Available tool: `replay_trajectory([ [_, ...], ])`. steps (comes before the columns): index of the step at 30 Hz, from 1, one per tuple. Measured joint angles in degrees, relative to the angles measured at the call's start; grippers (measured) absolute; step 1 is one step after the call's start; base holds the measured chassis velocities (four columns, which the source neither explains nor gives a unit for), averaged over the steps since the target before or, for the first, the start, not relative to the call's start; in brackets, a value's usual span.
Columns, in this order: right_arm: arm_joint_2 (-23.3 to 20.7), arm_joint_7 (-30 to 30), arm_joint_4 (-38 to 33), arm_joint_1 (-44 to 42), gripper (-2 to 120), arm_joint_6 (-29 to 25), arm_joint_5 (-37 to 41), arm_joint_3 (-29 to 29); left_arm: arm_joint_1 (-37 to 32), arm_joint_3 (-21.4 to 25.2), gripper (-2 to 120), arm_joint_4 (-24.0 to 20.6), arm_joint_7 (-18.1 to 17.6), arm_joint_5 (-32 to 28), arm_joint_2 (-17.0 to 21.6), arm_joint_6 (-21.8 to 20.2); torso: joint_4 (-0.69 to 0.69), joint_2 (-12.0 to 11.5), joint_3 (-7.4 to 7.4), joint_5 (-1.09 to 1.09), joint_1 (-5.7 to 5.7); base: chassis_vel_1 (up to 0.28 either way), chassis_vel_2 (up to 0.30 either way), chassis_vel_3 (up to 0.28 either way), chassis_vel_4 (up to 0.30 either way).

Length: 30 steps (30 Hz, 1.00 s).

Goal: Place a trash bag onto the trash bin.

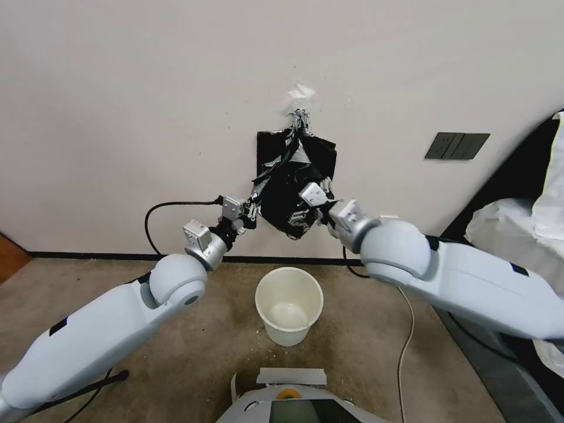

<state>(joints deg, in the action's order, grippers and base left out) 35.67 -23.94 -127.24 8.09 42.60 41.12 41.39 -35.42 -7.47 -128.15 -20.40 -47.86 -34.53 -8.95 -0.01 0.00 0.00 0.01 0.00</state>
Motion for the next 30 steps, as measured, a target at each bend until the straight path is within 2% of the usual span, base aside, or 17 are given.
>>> replay_trajectory([
  [2, -1.19, 1.08, -0.25, 1.56, 65, -0.07, -0.93, 1.80, -0.03, 0.05, 0, -0.03, 0.00, 0.04, -0.02, -0.02, 0.00, 0.00, 0.00, 0.00, 0.00, 0.000, 0.000, 0.000, 0.000],
  [3, -1.19, 1.08, -0.25, 1.56, 65, -0.07, -0.93, 1.80, -0.03, 0.05, 0, -0.03, 0.00, 0.04, -0.02, -0.02, 0.00, 0.00, 0.00, 0.00, 0.00, 0.000, 0.000, 0.000, 0.000],
  [6, -2.39, 1.69, -0.81, 3.55, 51, -0.15, -0.90, 3.96, -0.01, 0.10, 0, -0.37, 0.01, 0.02, -0.01, -0.02, 0.00, 0.00, 0.00, 0.00, 0.00, 0.000, 0.000, 0.000, 0.000],
  [7, -2.39, 1.69, -0.81, 3.55, 51, -0.15, -0.90, 3.96, -0.01, 0.10, 0, -0.37, 0.01, 0.02, -0.01, -0.02, 0.00, 0.00, 0.00, 0.00, 0.00, 0.000, 0.000, 0.000, 0.000],
  [8, -2.97, 1.67, -0.93, 4.44, 43, -0.20, -0.17, 4.99, 0.01, 0.12, 0, -0.63, 0.03, -0.07, 0.08, -0.02, 0.01, 0.00, 0.00, 0.00, 0.00, 0.000, 0.000, 0.000, 0.000],
  [10, -3.35, 1.62, -1.08, 4.94, 39, -0.22, 0.58, 5.49, 0.02, 0.19, 0, -0.77, 0.03, -0.14, 0.19, -0.02, 0.02, 0.00, 0.00, 0.00, 0.00, 0.000, 0.000, 0.000, 0.000],
  [13, -4.67, 1.54, -1.76, 5.76, 23, -0.30, 3.43, 6.45, 0.02, 0.51, 0, -1.17, 0.05, -0.29, 0.48, -0.02, 0.01, 0.00, -0.01, 0.00, 0.00, 0.000, 0.000, 0.000, 0.000],
  [14, -4.67, 1.54, -1.76, 5.76, 23, -0.30, 3.43, 6.45, 0.02, 0.51, 0, -1.17, 0.05, -0.29, 0.48, -0.02, 0.01, 0.00, -0.01, 0.00, 0.00, 0.000, 0.000, 0.000, 0.000],
  [17, -5.51, -0.31, -2.12, 5.77, 8, -0.33, 5.98, 6.56, -0.10, 0.75, 0, -1.50, 0.06, -0.43, 0.60, -0.02, 0.00, 0.00, -0.01, 0.00, 0.00, 0.000, 0.000, 0.000, 0.000],
  [21, -5.65, -1.37, -2.18, 5.71, 1, -0.35, 7.15, 6.30, -0.24, 0.88, 0, -1.68, 0.07, -0.46, 0.70, -0.02, 0.01, 0.00, 0.00, 0.00, 0.00, 0.000, 0.000, 0.000, 0.000],
  [25, -6.26, -2.32, -2.69, 3.71, 0, -0.40, 8.42, 3.06, -2.13, 2.39, 0, -2.06, 0.13, -0.46, 1.03, -0.01, 0.01, 0.00, 0.00, -0.01, 0.00, 0.000, 0.000, 0.000, 0.000],
  [27, -7.35, -3.64, -4.47, -2.92, 0, -1.51, 11.47, -4.77, -6.30, 5.74, 0, -2.59, 0.28, -0.26, 1.30, 0.08, 0.02, 0.00, 0.00, -0.03, 0.00, 0.000, 0.000, 0.000, 0.000],
  [28, -7.35, -3.64, -4.47, -2.92, 0, -1.51, 11.47, -4.77, -6.30, 5.74, 0, -2.59, 0.28, -0.26, 1.30, 0.08, 0.02, 0.00, 0.00, -0.03, 0.00, 0.000, 0.000, 0.000, 0.000],
  [30, -8.54, -3.35, -5.73, -11.31, 0, -7.17, 13.36, -12.84, -9.38, 7.89, 0, -3.28, 0.40, 0.16, 1.63, 0.28, 0.03, 0.00, 0.00, 0.01, 0.00, 0.000, 0.000, 0.000, 0.000],
])
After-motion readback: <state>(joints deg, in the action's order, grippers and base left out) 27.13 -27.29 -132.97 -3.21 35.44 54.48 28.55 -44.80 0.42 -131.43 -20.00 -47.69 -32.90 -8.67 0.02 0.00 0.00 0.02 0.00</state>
